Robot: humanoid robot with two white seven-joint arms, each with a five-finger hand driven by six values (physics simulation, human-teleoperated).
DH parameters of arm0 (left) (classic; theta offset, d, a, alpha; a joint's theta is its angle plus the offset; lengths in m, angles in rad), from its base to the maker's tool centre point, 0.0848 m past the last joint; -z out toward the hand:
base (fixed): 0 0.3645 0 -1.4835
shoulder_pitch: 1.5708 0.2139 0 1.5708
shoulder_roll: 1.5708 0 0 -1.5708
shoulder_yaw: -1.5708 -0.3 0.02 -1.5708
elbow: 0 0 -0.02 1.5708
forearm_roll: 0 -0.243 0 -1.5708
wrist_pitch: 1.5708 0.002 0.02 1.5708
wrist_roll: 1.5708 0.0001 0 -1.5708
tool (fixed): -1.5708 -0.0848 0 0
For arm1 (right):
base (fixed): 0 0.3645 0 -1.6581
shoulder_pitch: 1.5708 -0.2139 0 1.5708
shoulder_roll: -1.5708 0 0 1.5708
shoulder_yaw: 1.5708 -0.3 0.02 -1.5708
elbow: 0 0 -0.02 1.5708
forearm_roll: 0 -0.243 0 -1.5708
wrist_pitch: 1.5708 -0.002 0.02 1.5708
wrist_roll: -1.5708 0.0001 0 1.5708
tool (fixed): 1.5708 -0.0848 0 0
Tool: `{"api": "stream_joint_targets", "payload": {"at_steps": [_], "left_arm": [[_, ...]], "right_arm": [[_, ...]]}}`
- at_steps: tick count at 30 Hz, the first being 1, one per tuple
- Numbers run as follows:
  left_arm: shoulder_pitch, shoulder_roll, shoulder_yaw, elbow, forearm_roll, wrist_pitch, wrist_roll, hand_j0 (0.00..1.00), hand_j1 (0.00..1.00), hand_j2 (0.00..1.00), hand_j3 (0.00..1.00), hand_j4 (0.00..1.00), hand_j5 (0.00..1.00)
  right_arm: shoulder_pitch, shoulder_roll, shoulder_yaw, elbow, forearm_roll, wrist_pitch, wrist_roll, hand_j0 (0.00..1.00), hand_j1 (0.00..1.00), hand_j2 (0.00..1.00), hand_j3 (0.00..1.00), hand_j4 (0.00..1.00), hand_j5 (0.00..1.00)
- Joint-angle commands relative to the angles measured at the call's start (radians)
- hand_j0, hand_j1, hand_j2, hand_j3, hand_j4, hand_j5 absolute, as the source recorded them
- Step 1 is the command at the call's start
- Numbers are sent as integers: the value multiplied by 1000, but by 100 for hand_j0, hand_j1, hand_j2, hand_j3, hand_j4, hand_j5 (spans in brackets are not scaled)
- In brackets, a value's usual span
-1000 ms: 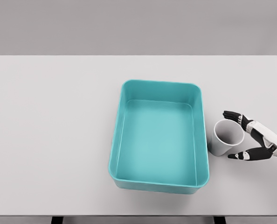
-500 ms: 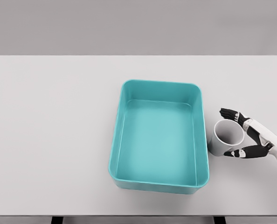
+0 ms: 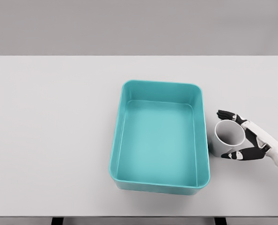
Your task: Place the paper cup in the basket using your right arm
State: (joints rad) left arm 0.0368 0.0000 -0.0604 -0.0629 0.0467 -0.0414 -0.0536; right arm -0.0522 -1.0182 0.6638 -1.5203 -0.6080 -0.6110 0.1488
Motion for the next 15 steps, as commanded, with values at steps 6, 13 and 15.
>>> {"api": "stream_joint_targets", "payload": {"at_steps": [6, 13, 15], "left_arm": [[0, 0, 1, 0, -1, 0, 0, 100, 100, 100, 100, 100, 100], [0, 0, -1, 0, -1, 0, 0, 100, 100, 100, 100, 100, 100], [0, 0, 1, 0, -1, 0, 0, 100, 100, 100, 100, 100, 100]], "right_arm": [[0, 1, 0, -1, -1, 0, 1, 100, 100, 100, 100, 100, 100], [0, 6, 0, -1, -3, 0, 1, 81, 81, 81, 81, 81, 81], [0, 7, 0, -1, -3, 0, 0, 78, 78, 78, 78, 78, 78]]}}
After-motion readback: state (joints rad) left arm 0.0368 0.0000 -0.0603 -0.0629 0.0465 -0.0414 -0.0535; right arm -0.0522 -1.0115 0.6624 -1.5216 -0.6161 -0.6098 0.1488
